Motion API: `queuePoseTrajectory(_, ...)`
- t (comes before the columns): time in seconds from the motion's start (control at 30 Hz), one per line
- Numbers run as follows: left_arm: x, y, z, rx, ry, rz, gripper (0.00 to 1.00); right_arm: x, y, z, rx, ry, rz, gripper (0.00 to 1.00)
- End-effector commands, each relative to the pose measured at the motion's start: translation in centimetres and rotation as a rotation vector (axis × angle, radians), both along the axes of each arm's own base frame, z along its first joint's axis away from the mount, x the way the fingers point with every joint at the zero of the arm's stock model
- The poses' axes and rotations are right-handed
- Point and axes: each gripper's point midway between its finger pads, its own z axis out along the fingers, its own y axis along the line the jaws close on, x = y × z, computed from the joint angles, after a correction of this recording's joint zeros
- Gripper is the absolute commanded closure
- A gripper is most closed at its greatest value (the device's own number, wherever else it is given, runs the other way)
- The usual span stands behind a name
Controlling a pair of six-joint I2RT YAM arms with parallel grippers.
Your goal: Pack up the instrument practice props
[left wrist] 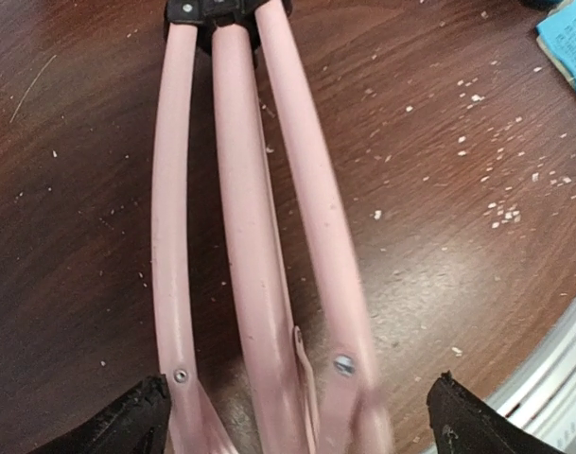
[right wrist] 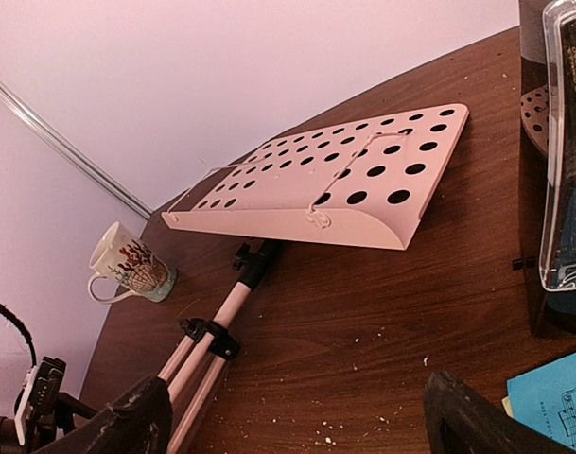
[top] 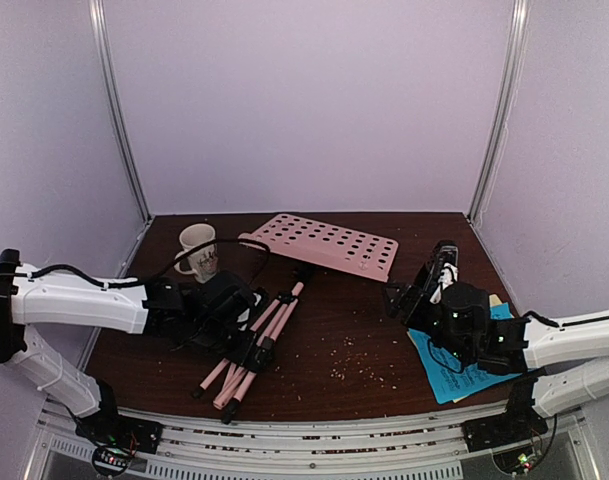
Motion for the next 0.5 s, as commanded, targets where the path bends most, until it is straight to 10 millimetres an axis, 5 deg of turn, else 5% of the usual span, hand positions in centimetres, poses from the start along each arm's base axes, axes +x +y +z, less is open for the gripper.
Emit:
queuePoseTrajectory(0.0,0.3,-0.2,-1.6,0.031,0.006,-0.016,0.02,0.0,-0.6,-0.1,0.015,-0.003,-0.022,0.06)
queuePoseTrajectory(0.47,-0.2,0.4,-3.9,0.084,0.038,-0.013,0.02,0.0,-0.4,-0.5,0.015,0.008,-0.021,0.06)
